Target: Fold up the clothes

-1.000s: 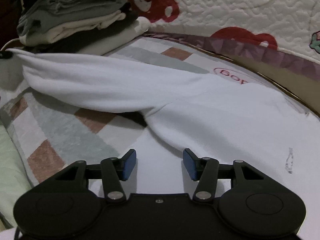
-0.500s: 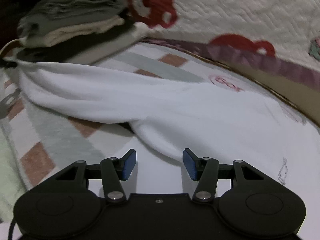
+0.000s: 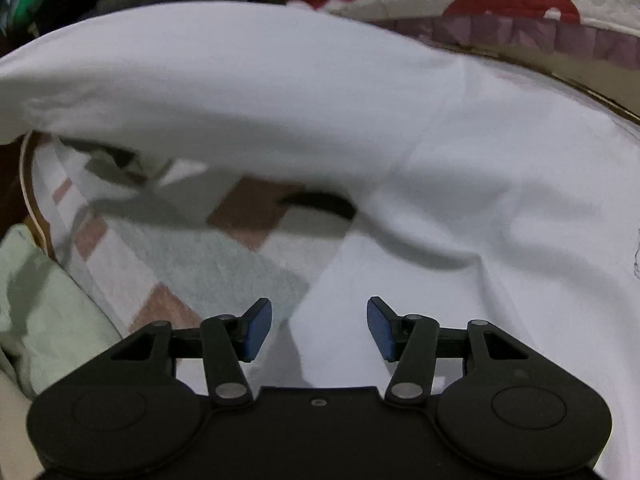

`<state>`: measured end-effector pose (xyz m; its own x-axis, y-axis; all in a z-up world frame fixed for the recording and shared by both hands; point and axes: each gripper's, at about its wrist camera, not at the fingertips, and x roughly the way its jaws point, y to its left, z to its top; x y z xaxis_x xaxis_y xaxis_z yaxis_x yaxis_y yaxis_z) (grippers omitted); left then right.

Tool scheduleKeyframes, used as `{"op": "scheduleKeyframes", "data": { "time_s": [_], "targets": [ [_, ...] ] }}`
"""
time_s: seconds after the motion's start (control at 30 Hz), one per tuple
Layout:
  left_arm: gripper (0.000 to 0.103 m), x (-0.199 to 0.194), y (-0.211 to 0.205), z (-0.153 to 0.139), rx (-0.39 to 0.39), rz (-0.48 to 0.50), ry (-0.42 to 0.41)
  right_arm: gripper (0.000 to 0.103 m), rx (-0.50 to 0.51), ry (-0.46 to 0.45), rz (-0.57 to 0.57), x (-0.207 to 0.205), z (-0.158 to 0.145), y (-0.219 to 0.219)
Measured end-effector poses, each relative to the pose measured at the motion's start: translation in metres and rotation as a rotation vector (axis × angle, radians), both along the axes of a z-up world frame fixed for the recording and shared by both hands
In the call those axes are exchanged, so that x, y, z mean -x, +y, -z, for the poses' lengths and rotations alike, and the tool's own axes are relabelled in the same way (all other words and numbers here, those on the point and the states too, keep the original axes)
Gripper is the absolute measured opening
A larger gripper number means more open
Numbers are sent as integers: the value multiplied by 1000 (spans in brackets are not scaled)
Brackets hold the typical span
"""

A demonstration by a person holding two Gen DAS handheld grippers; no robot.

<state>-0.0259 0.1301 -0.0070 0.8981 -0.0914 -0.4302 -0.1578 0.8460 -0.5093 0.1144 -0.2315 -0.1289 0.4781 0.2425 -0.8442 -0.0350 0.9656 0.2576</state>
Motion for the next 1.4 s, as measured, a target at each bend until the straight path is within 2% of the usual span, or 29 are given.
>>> {"op": "scheduleKeyframes", "data": {
  "time_s": [0.1,0.27,0.33,0.43,0.53,0.6,0.63,0.67,0.73,0.87,0.93,1.03,1.1,1.27,1.4],
  "targets": [
    [0,-21,20,56,63,-70,156,65,55,-18,-43,3,7,11],
    [1,-45,10,78,-50,-86,210,70,195,-84,-137,7,14,33],
    [1,-54,6,87,-96,-92,231,65,216,-115,-151,11,14,35],
    [1,-64,-5,98,-207,-86,299,61,191,-130,-147,16,12,27],
    [4,-64,-12,105,-292,-88,363,60,118,-130,-125,16,7,15],
    [15,-64,-15,107,-327,-100,390,60,52,-153,-89,19,1,-1],
    [35,-64,-17,106,-340,-108,404,60,42,-175,-56,21,-5,-11],
    [43,-63,-19,105,-342,-103,405,60,33,-197,-22,23,-10,-21],
    [43,-59,-24,98,-323,-71,389,61,22,-239,47,28,-19,-42],
    [43,-46,-50,81,-310,47,360,61,70,-288,190,47,-27,-103],
    [44,-36,-72,71,-315,131,346,61,135,-308,248,58,-29,-133],
    [50,-27,-116,62,-368,262,334,61,240,-345,324,77,-34,-177],
    [50,-28,-146,63,-406,355,312,61,262,-370,354,92,-38,-207],
    [52,-71,-199,69,-389,639,300,61,297,-388,354,97,-55,-267],
    [57,-127,-242,62,-454,792,260,61,338,-317,259,77,-71,-293]
  ]
}}
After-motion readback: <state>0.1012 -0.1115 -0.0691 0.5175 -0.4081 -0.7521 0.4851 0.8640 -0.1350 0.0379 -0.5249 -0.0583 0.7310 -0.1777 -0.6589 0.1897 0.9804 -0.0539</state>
